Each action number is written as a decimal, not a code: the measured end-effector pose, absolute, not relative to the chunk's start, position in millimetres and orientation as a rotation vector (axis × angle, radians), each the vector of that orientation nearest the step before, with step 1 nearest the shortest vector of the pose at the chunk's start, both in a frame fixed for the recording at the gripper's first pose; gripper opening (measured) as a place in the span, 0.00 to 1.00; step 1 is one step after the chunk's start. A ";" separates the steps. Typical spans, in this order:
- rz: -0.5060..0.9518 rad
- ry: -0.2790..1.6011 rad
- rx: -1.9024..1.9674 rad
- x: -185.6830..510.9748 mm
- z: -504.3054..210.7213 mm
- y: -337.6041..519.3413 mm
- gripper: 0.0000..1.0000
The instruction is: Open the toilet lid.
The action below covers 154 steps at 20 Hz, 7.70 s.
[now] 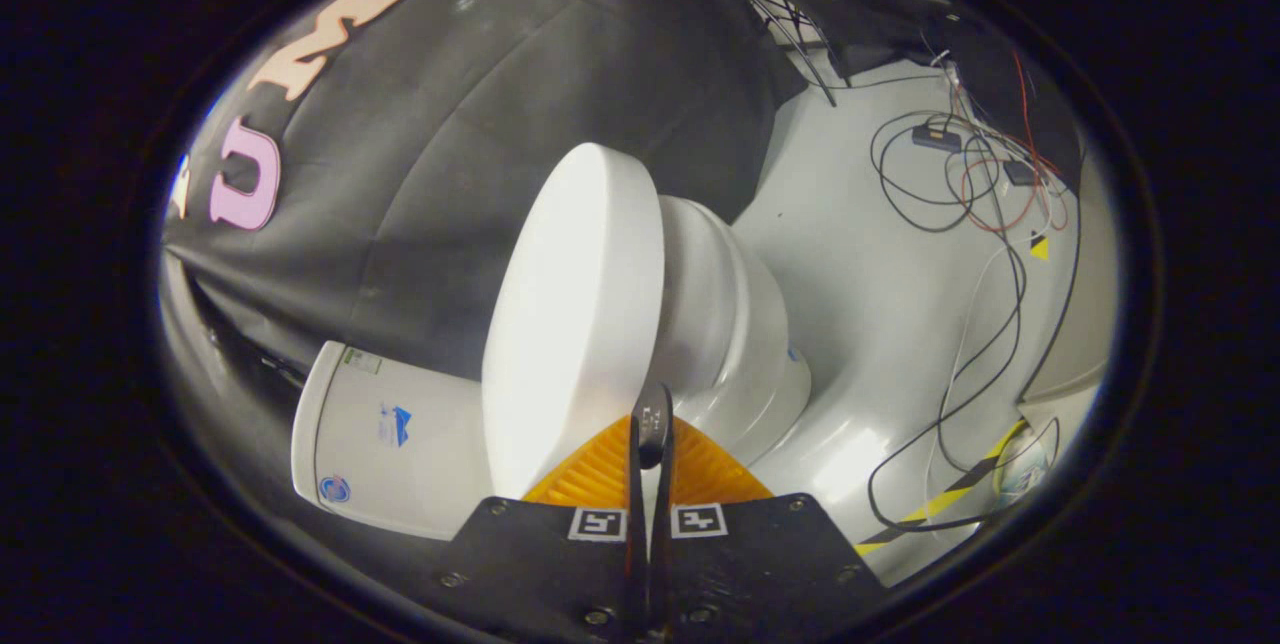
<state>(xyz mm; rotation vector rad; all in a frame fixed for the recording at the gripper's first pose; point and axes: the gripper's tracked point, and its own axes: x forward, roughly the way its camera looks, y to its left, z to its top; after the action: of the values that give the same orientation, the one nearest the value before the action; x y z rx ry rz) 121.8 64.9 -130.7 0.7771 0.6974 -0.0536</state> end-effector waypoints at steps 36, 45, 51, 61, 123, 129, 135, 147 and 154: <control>0.159 0.432 0.231 93.1 9.7 161.1 0.02; 0.203 0.383 0.205 86.9 29.3 191.6 0.02; 0.221 0.357 0.194 83.5 39.2 208.5 0.02; 0.254 0.317 0.199 82.0 49.0 235.5 0.02; 0.583 0.352 0.119 45.2 47.3 395.4 0.06; 0.587 0.322 0.048 16.5 59.7 368.3 0.22; 0.552 0.245 -0.062 -7.0 83.1 315.2 0.62; 0.315 -0.007 -0.091 13.5 148.4 169.9 1.00; 0.059 -0.100 -0.097 51.0 157.3 42.9 1.00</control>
<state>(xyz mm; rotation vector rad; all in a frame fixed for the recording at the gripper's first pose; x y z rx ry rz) 51.0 42.9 157.3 -0.0974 -0.1001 0.0590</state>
